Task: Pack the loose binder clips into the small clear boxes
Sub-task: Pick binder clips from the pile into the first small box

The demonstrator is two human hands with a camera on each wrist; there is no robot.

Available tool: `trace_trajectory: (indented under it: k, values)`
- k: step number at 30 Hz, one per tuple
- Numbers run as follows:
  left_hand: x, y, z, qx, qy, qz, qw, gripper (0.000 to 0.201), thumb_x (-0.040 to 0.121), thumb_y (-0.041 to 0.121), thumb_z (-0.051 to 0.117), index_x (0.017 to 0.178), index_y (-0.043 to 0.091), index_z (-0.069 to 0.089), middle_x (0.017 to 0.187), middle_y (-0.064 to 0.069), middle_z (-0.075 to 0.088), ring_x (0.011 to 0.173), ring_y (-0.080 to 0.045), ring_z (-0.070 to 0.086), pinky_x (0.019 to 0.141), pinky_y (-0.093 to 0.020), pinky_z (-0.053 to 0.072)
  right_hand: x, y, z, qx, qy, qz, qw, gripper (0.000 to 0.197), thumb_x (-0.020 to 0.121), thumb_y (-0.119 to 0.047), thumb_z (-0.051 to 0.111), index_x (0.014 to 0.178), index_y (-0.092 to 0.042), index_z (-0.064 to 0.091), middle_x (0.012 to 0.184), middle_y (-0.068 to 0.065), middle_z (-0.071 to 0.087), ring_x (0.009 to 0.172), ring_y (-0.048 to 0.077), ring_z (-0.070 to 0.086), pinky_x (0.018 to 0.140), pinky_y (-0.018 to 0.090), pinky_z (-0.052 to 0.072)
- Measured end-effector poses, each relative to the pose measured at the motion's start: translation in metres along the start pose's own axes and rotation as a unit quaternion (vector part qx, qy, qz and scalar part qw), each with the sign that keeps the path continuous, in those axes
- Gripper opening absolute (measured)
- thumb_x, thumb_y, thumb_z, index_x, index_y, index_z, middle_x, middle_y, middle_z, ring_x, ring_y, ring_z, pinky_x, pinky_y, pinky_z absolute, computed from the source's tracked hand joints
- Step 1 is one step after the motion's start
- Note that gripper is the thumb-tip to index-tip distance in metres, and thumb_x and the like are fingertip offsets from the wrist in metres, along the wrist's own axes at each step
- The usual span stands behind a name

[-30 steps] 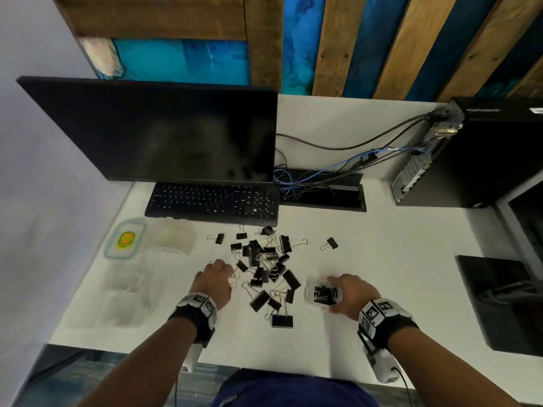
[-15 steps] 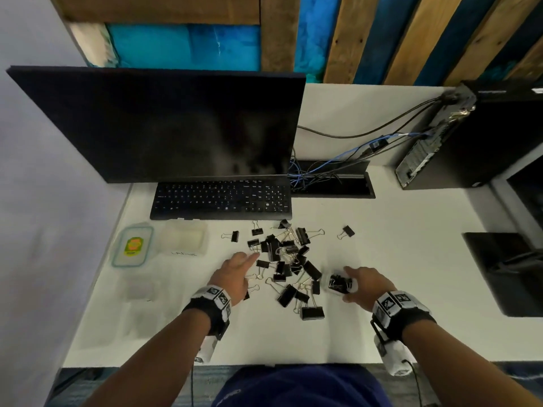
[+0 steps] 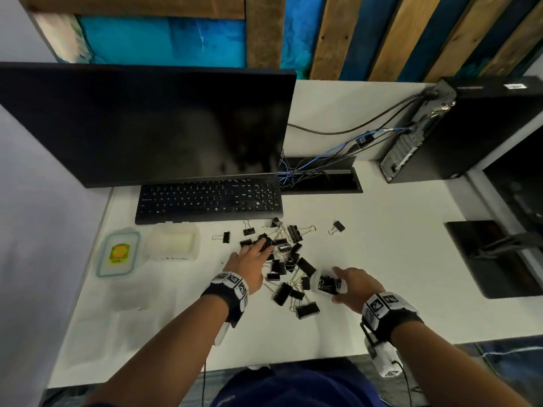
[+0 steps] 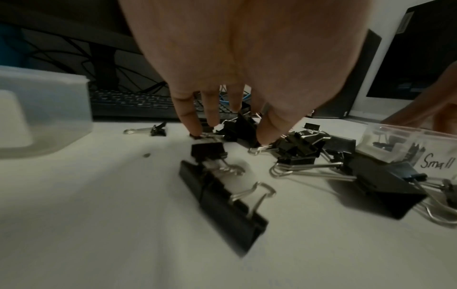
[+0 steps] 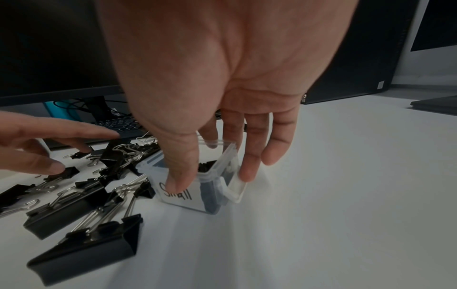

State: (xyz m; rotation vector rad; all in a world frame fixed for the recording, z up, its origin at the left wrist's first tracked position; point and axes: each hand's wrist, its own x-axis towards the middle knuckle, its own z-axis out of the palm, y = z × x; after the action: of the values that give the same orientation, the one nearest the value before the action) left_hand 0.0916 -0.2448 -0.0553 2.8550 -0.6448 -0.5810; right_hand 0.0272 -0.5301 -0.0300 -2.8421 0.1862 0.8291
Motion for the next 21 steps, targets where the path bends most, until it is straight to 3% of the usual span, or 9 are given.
trace_trajectory:
  k: [5,10,13,16,19,21]
  values:
    - [-0.006,-0.002,0.004,0.020,0.034,-0.023,0.999,0.064,0.085,0.025,0.055,0.145,0.027,0.031,0.140,-0.002,0.035,0.129,-0.024,0.036,0.104,-0.042,0.036,0.000,0.001,0.000,0.004,0.000,-0.003,1.000,0.080,0.086,-0.047,0.068,0.152,-0.031,0.027,0.142,-0.003,0.047,0.132,0.019,0.043,0.105,0.034,0.040]
    - [-0.008,-0.014,0.004,-0.032,0.073,-0.062,0.995,0.052,0.087,0.023,0.054,0.136,0.025,0.039,0.135,0.000,0.037,0.122,-0.022,0.043,0.097,-0.038,0.043,0.002,0.002,-0.002,0.005,-0.006,-0.005,1.000,0.079,0.083,-0.045,0.071,0.150,-0.031,0.033,0.138,-0.002,0.051,0.130,0.019,0.046,0.104,0.035,0.042]
    - [-0.001,-0.015,0.004,-0.042,0.044,-0.040,0.997,0.064,0.087,0.034,0.058,0.145,0.031,0.029,0.145,0.002,0.029,0.127,-0.023,0.039,0.101,-0.042,0.043,0.004,0.002,-0.004,0.003,-0.006,-0.004,1.000,0.079,0.081,-0.045,0.073,0.149,-0.031,0.035,0.137,-0.003,0.052,0.128,0.019,0.048,0.103,0.035,0.043]
    - [0.005,-0.008,0.005,-0.034,0.022,-0.030,0.999,0.056,0.088,0.043,0.058,0.139,0.030,0.038,0.137,0.000,0.035,0.121,-0.023,0.042,0.098,-0.041,0.043,0.006,0.003,-0.003,0.004,-0.008,-0.005,1.000,0.080,0.080,-0.045,0.074,0.149,-0.032,0.035,0.137,-0.003,0.053,0.128,0.019,0.048,0.104,0.034,0.042]
    - [0.009,0.002,0.003,-0.044,0.037,-0.035,0.998,0.040,0.089,0.036,0.060,0.125,0.022,0.049,0.124,-0.004,0.040,0.107,-0.022,0.048,0.088,-0.037,0.048,0.007,0.003,-0.002,0.007,-0.012,-0.006,1.000,0.081,0.081,-0.046,0.073,0.150,-0.032,0.033,0.137,-0.003,0.052,0.129,0.019,0.047,0.104,0.034,0.041]
    - [0.011,0.008,0.004,-0.058,0.046,-0.032,0.997,0.032,0.088,0.023,0.061,0.118,0.018,0.051,0.122,-0.005,0.041,0.100,-0.022,0.052,0.085,-0.035,0.050,0.007,0.004,-0.002,0.011,-0.015,-0.005,1.000,0.082,0.081,-0.046,0.073,0.151,-0.033,0.032,0.138,-0.003,0.051,0.129,0.018,0.047,0.105,0.034,0.041]
